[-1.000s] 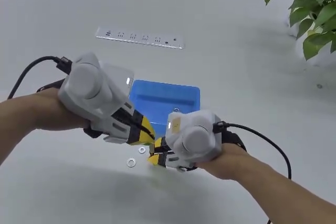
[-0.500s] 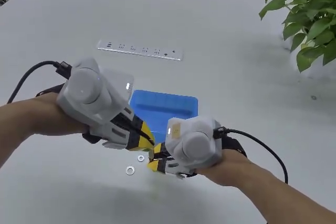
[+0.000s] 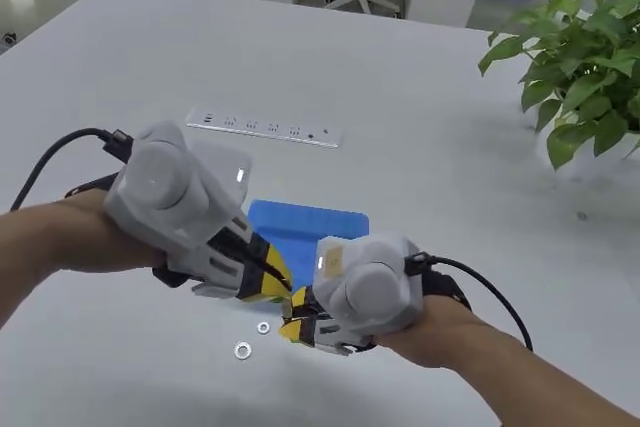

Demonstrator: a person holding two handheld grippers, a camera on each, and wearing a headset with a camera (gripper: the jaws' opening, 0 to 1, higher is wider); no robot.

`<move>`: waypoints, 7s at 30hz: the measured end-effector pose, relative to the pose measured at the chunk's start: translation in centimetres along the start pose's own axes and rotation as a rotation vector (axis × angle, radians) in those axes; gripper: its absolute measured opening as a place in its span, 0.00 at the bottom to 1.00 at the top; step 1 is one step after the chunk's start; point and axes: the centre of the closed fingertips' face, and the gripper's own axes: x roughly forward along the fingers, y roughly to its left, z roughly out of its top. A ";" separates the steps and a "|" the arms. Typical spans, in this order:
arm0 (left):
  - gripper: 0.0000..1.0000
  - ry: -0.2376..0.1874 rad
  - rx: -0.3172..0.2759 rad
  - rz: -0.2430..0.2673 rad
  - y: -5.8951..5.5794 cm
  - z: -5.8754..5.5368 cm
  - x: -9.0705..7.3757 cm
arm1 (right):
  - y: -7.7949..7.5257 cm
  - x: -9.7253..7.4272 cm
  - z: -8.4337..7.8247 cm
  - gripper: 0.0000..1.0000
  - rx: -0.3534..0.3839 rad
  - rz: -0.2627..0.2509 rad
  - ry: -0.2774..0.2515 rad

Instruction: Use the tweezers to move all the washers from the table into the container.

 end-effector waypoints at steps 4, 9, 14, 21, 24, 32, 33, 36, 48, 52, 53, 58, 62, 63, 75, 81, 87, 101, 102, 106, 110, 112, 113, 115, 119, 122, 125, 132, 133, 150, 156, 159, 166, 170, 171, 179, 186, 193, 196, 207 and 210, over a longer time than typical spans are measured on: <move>0.05 -0.006 0.006 0.009 0.2 0.6 -0.4 | -0.3 -0.6 0.4 0.09 -0.004 -0.007 0.001; 0.05 -0.013 0.015 0.016 0.4 1.4 -0.9 | -0.7 -1.3 0.8 0.09 -0.015 -0.014 0.006; 0.05 -0.019 0.028 0.025 0.8 2.2 -1.3 | -1.3 -2.1 1.2 0.09 -0.030 -0.025 0.010; 0.05 -0.031 0.040 0.035 1.7 2.9 -1.5 | -2.4 -2.9 1.3 0.09 -0.046 -0.037 0.019; 0.05 -0.033 0.046 0.039 2.3 3.2 -1.6 | -2.9 -3.2 1.4 0.09 -0.049 -0.042 0.019; 0.05 -0.031 0.061 0.047 3.7 3.4 -1.5 | -4.4 -3.5 1.3 0.09 -0.048 -0.055 0.016; 0.05 -0.032 0.062 0.048 4.0 3.4 -1.5 | -4.6 -3.6 1.3 0.09 -0.047 -0.056 0.014; 0.05 -0.032 0.063 0.049 4.5 3.4 -1.4 | -5.1 -3.5 1.2 0.09 -0.043 -0.058 0.012; 0.05 -0.030 0.062 0.045 6.1 2.9 -0.9 | -6.6 -3.0 0.4 0.09 -0.032 -0.055 0.007; 0.05 -0.030 0.058 0.042 6.6 2.6 -0.5 | -7.1 -2.6 0.0 0.09 -0.027 -0.051 0.003; 0.05 -0.030 0.057 0.041 6.7 2.5 -0.4 | -7.1 -2.6 -0.1 0.09 -0.026 -0.051 0.003; 0.05 -0.030 0.050 0.040 7.6 2.0 0.2 | -7.9 -2.1 -0.7 0.10 -0.014 -0.056 -0.003; 0.05 -0.027 0.047 0.036 8.2 1.5 0.6 | -8.4 -1.6 -1.2 0.10 -0.012 -0.058 0.000; 0.05 -0.027 0.047 0.035 8.2 1.5 0.7 | -8.5 -1.4 -1.3 0.10 -0.012 -0.058 -0.001; 0.05 -0.014 0.029 0.014 9.7 -0.3 2.3 | -9.5 0.4 -3.0 0.10 0.006 -0.036 -0.001; 0.05 -0.012 0.016 0.005 10.2 -1.0 2.9 | -9.7 1.1 -3.6 0.10 0.018 -0.020 -0.001; 0.05 -0.009 0.008 -0.005 10.3 -1.6 3.5 | -9.7 1.7 -4.3 0.10 0.020 -0.007 0.006; 0.05 -0.010 -0.006 -0.002 11.3 -2.6 4.2 | -10.6 2.7 -5.0 0.10 0.017 -0.009 0.009; 0.05 -0.011 -0.007 -0.001 11.4 -2.7 4.2 | -10.7 2.8 -5.1 0.10 0.020 -0.009 0.008; 0.05 -0.013 -0.012 0.004 11.7 -2.8 4.4 | -10.9 2.9 -5.2 0.10 0.017 -0.017 0.010; 0.05 -0.013 -0.011 0.003 11.7 -2.9 4.5 | -10.9 3.0 -5.3 0.10 0.011 -0.014 0.014; 0.05 -0.013 -0.011 0.003 11.7 -2.8 4.5 | -10.9 3.0 -5.3 0.10 0.011 -0.014 0.014; 0.05 -0.014 -0.010 0.003 11.7 -2.8 4.5 | -10.9 3.0 -5.2 0.10 0.011 -0.014 0.013; 0.05 -0.016 -0.009 0.005 11.7 -2.7 4.4 | -11.0 3.0 -5.1 0.10 0.011 -0.017 0.012; 0.05 -0.018 -0.007 0.008 11.7 -2.5 4.1 | -11.0 2.7 -4.9 0.10 0.008 -0.022 0.009; 0.05 -0.019 -0.006 0.009 11.5 -2.3 3.9 | -10.8 2.5 -4.6 0.10 0.007 -0.022 0.007; 0.05 -0.017 -0.002 0.009 11.4 -2.1 3.7 | -10.7 2.3 -4.4 0.10 0.004 -0.023 0.007; 0.05 -0.018 0.011 0.015 11.0 -1.3 2.9 | -10.6 1.5 -3.7 0.10 -0.003 -0.035 0.003; 0.05 -0.018 0.013 0.016 11.0 -1.2 2.8 | -10.6 1.3 -3.5 0.10 -0.004 -0.037 0.002; 0.05 -0.014 0.040 0.038 9.3 0.4 0.6 | -9.4 -0.2 -1.2 0.10 -0.033 -0.060 -0.004; 0.05 -0.012 0.047 0.040 8.5 0.7 -0.2 | -8.6 -0.6 -0.3 0.10 -0.042 -0.066 -0.007; 0.05 -0.007 0.051 0.041 8.0 0.8 -0.5 | -8.1 -0.7 0.1 0.10 -0.044 -0.067 -0.009; 0.05 0.000 0.053 0.036 6.6 0.8 -1.1 | -6.9 -0.7 0.9 0.11 -0.048 -0.064 -0.015; 0.05 0.003 0.051 0.034 5.8 0.6 -1.3 | -6.0 -0.5 1.2 0.11 -0.046 -0.059 -0.019; 0.05 0.003 0.049 0.033 5.6 0.6 -1.4 | -5.9 -0.5 1.2 0.11 -0.046 -0.057 -0.020; 0.05 0.005 0.037 0.028 4.3 0.1 -1.5 | -4.7 0.0 1.5 0.11 -0.045 -0.043 -0.023; 0.05 0.011 0.025 0.017 3.4 -0.5 -1.3 | -3.6 0.7 1.4 0.11 -0.038 -0.025 -0.026; 0.05 0.017 0.013 0.013 2.9 -1.2 -1.1 | -3.1 1.5 1.3 0.11 -0.031 -0.015 -0.033; 0.05 0.018 0.008 0.011 2.7 -1.5 -1.0 | -2.8 1.8 1.1 0.11 -0.029 -0.010 -0.033; 0.05 0.030 -0.008 -0.010 2.0 -2.8 -0.5 | -1.8 3.0 0.7 0.11 -0.023 0.009 -0.039; 0.05 0.033 -0.013 -0.014 2.0 -3.1 -0.3 | -1.6 3.4 0.6 0.11 -0.021 0.015 -0.043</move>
